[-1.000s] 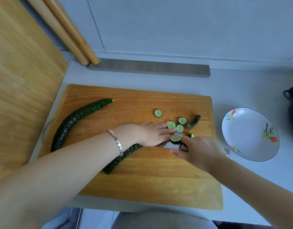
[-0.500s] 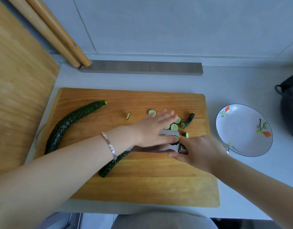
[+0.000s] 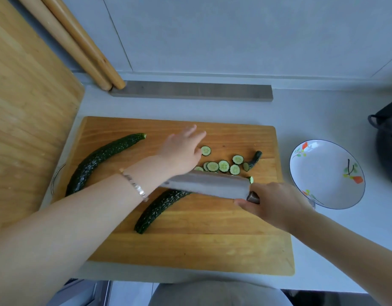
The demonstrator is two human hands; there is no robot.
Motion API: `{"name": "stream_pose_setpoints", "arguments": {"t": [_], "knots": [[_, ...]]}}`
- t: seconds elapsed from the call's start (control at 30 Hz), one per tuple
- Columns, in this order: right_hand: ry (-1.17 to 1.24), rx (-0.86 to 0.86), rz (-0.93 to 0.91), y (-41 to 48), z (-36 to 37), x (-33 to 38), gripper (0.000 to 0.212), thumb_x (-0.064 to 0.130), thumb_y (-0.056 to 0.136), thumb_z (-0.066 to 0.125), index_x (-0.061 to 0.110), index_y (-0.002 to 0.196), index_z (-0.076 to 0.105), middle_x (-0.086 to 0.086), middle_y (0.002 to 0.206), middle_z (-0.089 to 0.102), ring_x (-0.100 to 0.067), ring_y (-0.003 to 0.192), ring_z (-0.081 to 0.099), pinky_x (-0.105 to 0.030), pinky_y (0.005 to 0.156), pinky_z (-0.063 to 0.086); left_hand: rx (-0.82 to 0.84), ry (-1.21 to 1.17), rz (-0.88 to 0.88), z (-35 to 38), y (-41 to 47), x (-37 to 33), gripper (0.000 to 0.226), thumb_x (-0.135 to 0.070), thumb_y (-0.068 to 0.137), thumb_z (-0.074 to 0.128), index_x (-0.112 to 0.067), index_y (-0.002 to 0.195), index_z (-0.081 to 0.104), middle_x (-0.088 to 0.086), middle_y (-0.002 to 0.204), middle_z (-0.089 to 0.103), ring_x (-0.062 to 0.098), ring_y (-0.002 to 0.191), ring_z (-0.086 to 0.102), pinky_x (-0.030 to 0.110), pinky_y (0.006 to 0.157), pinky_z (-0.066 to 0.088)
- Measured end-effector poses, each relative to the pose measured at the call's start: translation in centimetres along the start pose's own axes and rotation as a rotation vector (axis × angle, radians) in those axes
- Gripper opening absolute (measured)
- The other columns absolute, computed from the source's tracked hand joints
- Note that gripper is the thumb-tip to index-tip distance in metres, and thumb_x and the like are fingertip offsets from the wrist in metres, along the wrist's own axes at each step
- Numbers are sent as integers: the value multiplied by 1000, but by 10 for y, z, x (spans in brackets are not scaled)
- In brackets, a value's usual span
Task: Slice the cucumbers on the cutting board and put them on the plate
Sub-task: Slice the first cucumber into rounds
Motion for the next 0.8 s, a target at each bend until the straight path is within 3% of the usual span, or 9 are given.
{"name": "stream_pose_setpoints", "arguments": {"t": [0.1, 0.17, 0.2, 0.23, 0.3, 0.4, 0.6, 0.8], "knots": [[421, -20, 193, -1, 14, 4, 52, 61, 88, 39, 17, 62, 37, 3, 58, 44, -18, 56, 41, -29, 49, 28, -460, -192, 56, -28, -29, -6, 38, -15, 93, 45, -11, 132, 46, 8, 138, 44, 23, 125, 42, 38, 105, 32], [743, 30, 305, 1, 21, 12, 53, 59, 90, 39, 14, 61, 33, -1, 55, 37, -18, 50, 33, -29, 51, 28, -745, -167, 151, -24, -50, -5, 31, -5, 86, 51, -5, 117, 54, 15, 116, 55, 25, 105, 52, 35, 92, 42], [908, 61, 368, 2, 22, 17, 53, 59, 90, 38, 14, 63, 36, -2, 52, 36, -18, 47, 32, -26, 49, 29, -794, -140, 164, -13, -57, -2, 28, -2, 82, 55, -5, 110, 56, 16, 107, 56, 25, 96, 53, 34, 85, 45], [1052, 94, 432, 3, 22, 20, 54, 59, 91, 37, 12, 64, 40, -1, 49, 36, -17, 42, 32, -23, 46, 29, -767, -117, 153, 3, -63, 2, 27, -1, 79, 60, -5, 105, 57, 15, 100, 57, 25, 90, 54, 32, 78, 46], [1193, 149, 512, 5, 22, 26, 57, 60, 92, 36, 10, 65, 43, 1, 45, 36, -15, 36, 31, -20, 41, 28, -549, -99, 61, 41, -69, 14, 30, -12, 78, 68, -4, 105, 60, 12, 100, 59, 27, 88, 58, 33, 72, 49], [1204, 202, 498, 5, 22, 31, 57, 61, 92, 33, 12, 63, 41, 2, 45, 33, -13, 35, 28, -19, 41, 26, -251, -45, -65, 87, -72, 26, 54, -37, 81, 66, -10, 126, 52, 8, 120, 55, 26, 107, 52, 37, 86, 47], [1139, 258, 413, 0, 24, 48, 56, 62, 90, 32, 13, 64, 41, 6, 43, 33, -9, 34, 28, -19, 39, 26, -303, -194, -120, 101, -75, 27, 45, -24, 86, 62, -16, 129, 52, 5, 114, 57, 25, 101, 49, 34, 78, 47], [1038, 232, 333, 2, 27, 61, 55, 63, 89, 32, 14, 65, 41, 8, 41, 35, -9, 36, 29, -23, 44, 28, -412, -373, -218, 110, -79, 25, 39, -16, 76, 73, -11, 113, 62, 4, 103, 62, 28, 94, 52, 44, 77, 49]]}}
Point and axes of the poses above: each hand's wrist, its own y-axis towards the middle knuckle, its own z-axis out of the palm, x = y × z, the point moved 2 cm from there along y, towards the middle knuckle
